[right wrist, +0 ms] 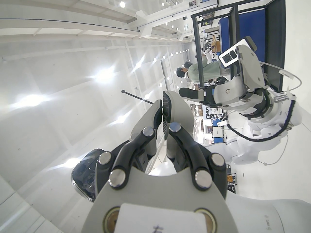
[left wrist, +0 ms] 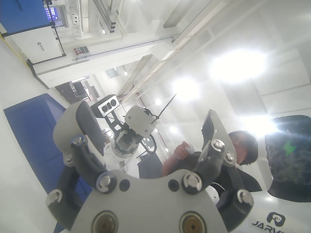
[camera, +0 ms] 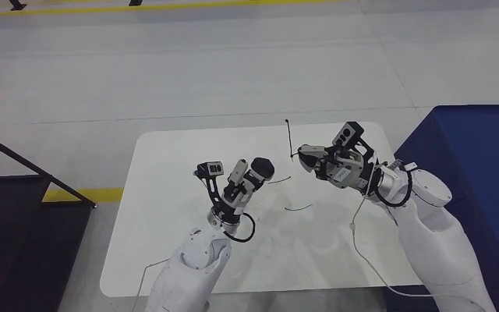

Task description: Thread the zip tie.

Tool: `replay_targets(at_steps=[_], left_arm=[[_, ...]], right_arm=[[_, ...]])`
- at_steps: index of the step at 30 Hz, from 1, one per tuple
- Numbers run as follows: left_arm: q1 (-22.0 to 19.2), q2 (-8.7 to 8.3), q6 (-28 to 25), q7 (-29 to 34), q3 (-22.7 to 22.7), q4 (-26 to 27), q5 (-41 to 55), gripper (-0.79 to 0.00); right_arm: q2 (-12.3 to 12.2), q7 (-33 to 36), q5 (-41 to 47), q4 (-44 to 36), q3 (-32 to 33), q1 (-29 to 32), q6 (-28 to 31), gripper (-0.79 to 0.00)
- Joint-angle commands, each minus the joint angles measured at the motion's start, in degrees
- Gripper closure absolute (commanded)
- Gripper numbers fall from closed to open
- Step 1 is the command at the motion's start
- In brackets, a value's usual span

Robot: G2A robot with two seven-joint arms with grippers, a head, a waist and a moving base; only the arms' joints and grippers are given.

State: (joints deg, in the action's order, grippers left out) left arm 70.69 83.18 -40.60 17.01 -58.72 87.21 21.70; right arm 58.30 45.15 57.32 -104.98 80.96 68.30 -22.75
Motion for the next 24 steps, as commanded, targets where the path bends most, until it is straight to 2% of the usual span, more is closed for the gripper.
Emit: replay_targets(at_steps=[1, 4, 8, 10, 11, 14, 18, 21, 24], left_arm=[[0.9, 0.17, 1.3, 0.2, 1.0, 1.8, 3.5, -0.785], [1.5, 0.36, 3.6, 1.7, 2.0, 2.7, 9.7, -0.785], [1.1, 0.81, 2.8, 2.3, 2.8, 1.9, 13.4, -0.785], [0.8, 1.04, 2.8, 2.7, 3.2, 1.5, 15.1, -0.702], [0.7, 1.13, 3.0, 2.9, 3.4, 1.2, 15.6, -0.628], [0.6, 1.37, 3.7, 3.7, 3.9, 1.3, 17.6, -0.579], [0.7, 1.55, 4.1, 4.7, 3.9, 2.2, 19.2, -0.551], [1.2, 1.60, 4.4, 5.1, 3.6, 3.0, 20.2, -0.453], [1.7, 1.55, 5.0, 5.7, 3.2, 3.4, 19.8, -0.465]], right_arm=[[0.1, -1.5, 2.1, -0.2, 0.1, 0.2, -0.4, 0.000], [0.2, -2.6, 2.0, -0.5, -0.5, 0.4, -0.5, 0.000], [0.4, -3.3, 2.4, -0.7, -1.1, 0.4, -0.5, 0.000], [0.4, -3.4, 2.5, -0.7, -1.2, 0.3, -0.6, 0.000], [0.5, -3.5, 2.4, -0.7, -1.3, 0.3, -0.6, 0.000], [0.5, -3.5, 2.1, -0.9, -1.5, 0.3, -0.7, 0.000], [0.6, -3.6, 1.9, -1.0, -2.0, 0.3, -1.0, 0.000], [0.6, -3.8, 1.5, -1.1, -2.4, 0.2, -1.0, 0.000], [0.7, -3.7, 1.4, -1.1, -2.5, 0.1, -1.1, 0.000]])
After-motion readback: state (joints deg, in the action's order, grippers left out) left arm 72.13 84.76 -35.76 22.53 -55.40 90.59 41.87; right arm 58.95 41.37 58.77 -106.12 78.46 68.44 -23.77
